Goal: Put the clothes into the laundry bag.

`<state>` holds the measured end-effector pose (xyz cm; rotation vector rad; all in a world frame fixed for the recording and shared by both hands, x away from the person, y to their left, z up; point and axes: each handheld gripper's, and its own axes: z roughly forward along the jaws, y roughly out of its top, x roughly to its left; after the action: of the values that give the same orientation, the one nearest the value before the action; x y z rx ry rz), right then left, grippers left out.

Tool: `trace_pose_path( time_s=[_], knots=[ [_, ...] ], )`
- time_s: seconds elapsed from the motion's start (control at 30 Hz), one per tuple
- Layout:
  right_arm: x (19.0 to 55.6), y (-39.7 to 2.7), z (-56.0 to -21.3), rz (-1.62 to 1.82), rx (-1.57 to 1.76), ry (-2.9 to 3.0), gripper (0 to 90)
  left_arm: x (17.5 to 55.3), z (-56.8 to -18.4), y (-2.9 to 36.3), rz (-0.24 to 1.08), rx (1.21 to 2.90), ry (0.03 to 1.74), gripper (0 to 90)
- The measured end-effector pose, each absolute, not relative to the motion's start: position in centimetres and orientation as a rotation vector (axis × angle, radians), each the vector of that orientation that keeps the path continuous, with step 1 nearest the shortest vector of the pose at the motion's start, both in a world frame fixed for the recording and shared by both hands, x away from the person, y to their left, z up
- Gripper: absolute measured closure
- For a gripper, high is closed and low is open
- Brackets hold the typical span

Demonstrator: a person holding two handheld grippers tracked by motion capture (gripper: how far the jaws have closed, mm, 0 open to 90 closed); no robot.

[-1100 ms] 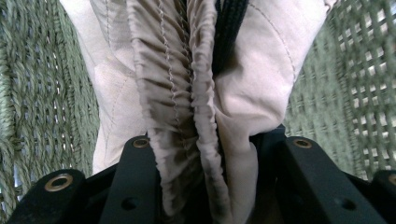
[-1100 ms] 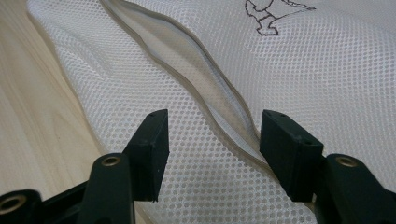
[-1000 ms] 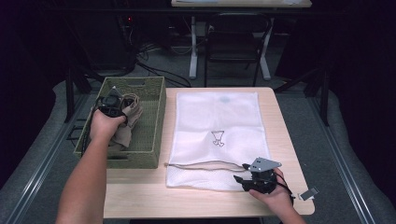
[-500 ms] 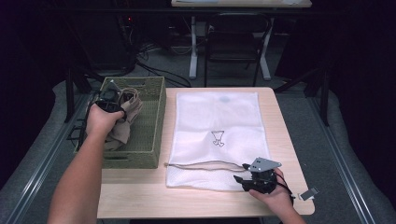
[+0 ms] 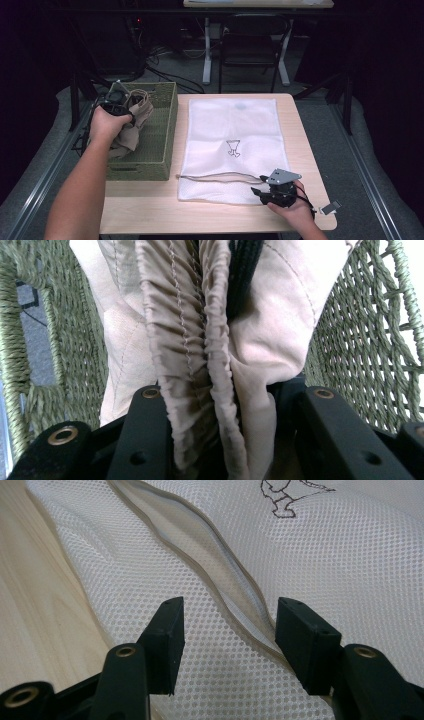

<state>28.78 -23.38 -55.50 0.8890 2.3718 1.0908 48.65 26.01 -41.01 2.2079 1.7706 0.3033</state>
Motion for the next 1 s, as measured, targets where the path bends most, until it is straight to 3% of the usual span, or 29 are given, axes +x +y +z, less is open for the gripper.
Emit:
trace_pose_path(
  time_s=[1.0],
  knots=[
    [28.8, -23.4, -55.4, 1.098, 0.903, 2.344, 44.9, 47.4, -36.9, 24.7, 0.289, 2.24, 1.706, 63.0]
  ],
)
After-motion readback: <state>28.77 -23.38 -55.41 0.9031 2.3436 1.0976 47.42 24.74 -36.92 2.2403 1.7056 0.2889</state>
